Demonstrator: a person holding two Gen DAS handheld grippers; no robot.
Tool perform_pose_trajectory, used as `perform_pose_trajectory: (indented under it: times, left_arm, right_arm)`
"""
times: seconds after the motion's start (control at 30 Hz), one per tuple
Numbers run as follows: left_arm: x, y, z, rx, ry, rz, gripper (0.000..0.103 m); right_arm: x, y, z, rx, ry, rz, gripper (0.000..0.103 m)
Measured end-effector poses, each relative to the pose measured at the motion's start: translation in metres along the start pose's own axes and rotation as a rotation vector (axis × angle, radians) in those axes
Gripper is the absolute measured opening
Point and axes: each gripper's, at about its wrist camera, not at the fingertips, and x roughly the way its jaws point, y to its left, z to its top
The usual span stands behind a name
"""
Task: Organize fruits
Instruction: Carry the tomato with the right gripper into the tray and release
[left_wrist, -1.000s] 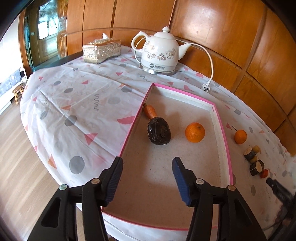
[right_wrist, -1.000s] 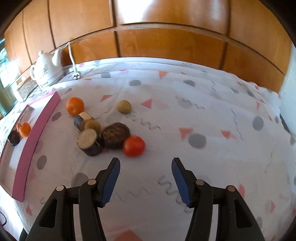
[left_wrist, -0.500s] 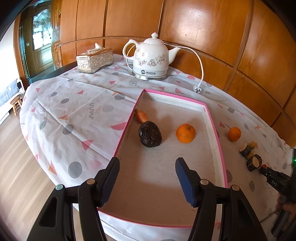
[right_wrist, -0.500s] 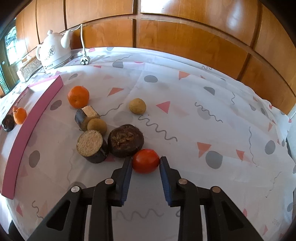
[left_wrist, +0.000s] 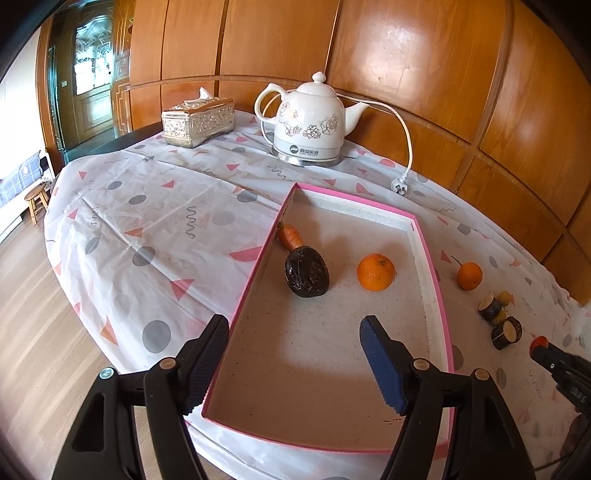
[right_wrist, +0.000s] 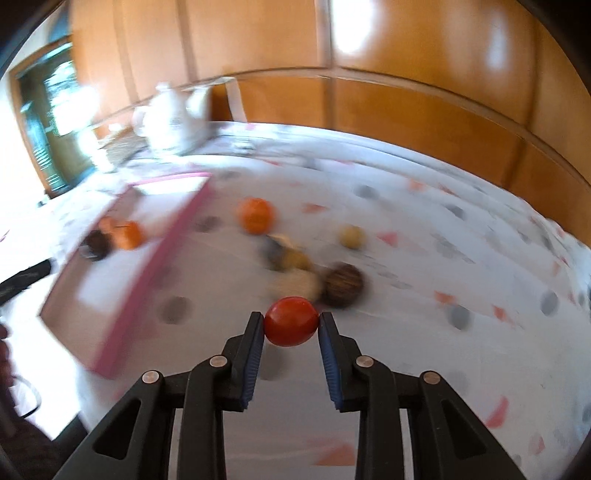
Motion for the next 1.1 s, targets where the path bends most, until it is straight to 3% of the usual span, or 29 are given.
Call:
perform_pose_trajectory:
  times: [0.17,0.37,0.67,1.0,1.1]
  left_arm:
    - [-0.002,0.004,0.000,-0.010,-0.008,0.000,0.077]
    - [-0.003,0.012,-0.001,-0.031,-0.010,0.002,0.077]
    - [-0.002,0.016,-0.002,-0.037,-0.008,0.003,0.077]
    - [-0.004,0.011,-0.003,-0.019,-0.014,-0.005,0.077]
    - [-0.006,0.007,-0.003,-0.006,-0.020,-0.010,0.077]
  right_arm:
    - [0.008,0.055,0.018,-0.102,0.005,0.144,0.030]
    - [0.034,0.111,0.037,-0.196,0.040,0.227,0.030]
    - [0.068,0.143,0.040,-0.226,0.110,0.223,0.031]
    - [0.049,0.135,0.038,-0.195,0.055,0.192,0.032]
    - [0.038,0.125,0.034,-0.170,0.023,0.164,0.036]
